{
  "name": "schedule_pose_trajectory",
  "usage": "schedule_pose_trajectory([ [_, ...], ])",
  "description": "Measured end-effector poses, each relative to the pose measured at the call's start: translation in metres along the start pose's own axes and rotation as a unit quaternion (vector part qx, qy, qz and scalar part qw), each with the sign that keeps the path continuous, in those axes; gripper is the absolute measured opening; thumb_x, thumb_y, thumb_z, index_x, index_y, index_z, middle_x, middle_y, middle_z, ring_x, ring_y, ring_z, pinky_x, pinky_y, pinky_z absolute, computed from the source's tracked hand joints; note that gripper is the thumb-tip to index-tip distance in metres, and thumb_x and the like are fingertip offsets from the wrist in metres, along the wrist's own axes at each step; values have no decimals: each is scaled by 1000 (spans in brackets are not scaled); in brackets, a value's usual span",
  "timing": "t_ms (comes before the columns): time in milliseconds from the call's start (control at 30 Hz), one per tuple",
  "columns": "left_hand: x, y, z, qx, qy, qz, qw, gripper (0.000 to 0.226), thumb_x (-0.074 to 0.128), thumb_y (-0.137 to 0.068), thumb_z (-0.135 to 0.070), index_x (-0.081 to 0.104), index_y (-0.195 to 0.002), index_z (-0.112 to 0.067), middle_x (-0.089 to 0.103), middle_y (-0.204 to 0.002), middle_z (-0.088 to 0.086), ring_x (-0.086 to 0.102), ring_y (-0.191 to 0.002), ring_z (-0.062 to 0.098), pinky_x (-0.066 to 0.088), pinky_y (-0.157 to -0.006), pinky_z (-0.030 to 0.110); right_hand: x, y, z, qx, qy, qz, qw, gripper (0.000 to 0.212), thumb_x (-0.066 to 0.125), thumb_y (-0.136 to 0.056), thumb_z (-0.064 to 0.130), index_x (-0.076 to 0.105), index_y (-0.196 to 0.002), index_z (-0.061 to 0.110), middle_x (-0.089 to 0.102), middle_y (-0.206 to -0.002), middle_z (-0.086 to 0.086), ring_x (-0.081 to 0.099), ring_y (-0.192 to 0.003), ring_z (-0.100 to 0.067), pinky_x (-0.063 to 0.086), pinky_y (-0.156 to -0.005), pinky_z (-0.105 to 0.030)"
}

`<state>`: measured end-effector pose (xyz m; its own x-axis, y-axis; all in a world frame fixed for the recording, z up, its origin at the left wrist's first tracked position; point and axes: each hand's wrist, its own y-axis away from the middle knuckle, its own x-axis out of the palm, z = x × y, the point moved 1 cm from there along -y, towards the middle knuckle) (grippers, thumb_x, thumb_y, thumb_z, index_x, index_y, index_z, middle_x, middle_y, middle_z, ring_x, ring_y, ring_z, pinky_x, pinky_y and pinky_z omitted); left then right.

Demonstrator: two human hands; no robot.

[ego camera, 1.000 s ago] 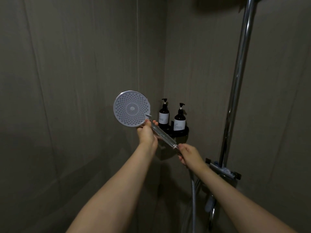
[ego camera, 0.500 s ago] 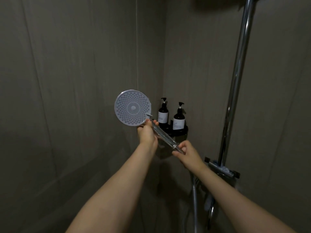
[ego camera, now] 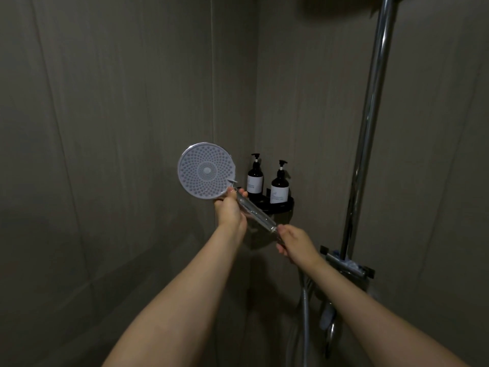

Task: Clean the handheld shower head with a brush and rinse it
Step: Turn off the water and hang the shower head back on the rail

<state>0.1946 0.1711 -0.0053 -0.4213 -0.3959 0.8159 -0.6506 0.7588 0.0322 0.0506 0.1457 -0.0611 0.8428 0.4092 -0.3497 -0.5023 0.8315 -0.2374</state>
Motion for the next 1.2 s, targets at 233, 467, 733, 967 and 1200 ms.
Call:
schedule_pose_trajectory([
  [233,-2,-3,0,4,-15,9,1000,12,46,-96,-11,46,-108,-12,57,-81,4,57,-70,13,48,-64,26,0,-1,-1,-22,25,-12,999,11,51,-93,20,47,-84,16,55,-71,0,50,-57,-6,37,-46,-10],
  [467,0,-3,-1,6,-11,10,1000,14,46,-96,-11,43,-110,-13,57,-81,4,57,-69,13,48,-63,25,-1,-1,-1,-30,47,1,998,20,59,-88,18,44,-100,13,54,-80,4,53,-65,-3,38,-50,-11],
  [733,-1,-4,-2,-3,-2,14,1000,14,44,-96,-9,43,-109,-13,56,-80,4,56,-69,13,48,-64,26,-2,-1,1,-23,39,16,999,12,59,-89,19,47,-91,18,55,-75,4,52,-61,-3,38,-44,-8],
  [967,1,-3,-3,-8,-7,14,1000,8,46,-96,-11,46,-103,-15,56,-82,5,57,-71,13,49,-65,26,-1,-2,0,-18,20,-3,1000,12,53,-92,18,46,-83,16,53,-68,0,49,-55,-7,37,-43,-10],
  [1200,2,-2,-1,-3,-13,8,1000,5,46,-96,-10,47,-95,-15,57,-80,5,57,-69,13,49,-65,26,-2,0,-2,-23,24,-6,999,12,55,-91,15,45,-85,15,55,-69,0,52,-54,-4,36,-40,-7],
])
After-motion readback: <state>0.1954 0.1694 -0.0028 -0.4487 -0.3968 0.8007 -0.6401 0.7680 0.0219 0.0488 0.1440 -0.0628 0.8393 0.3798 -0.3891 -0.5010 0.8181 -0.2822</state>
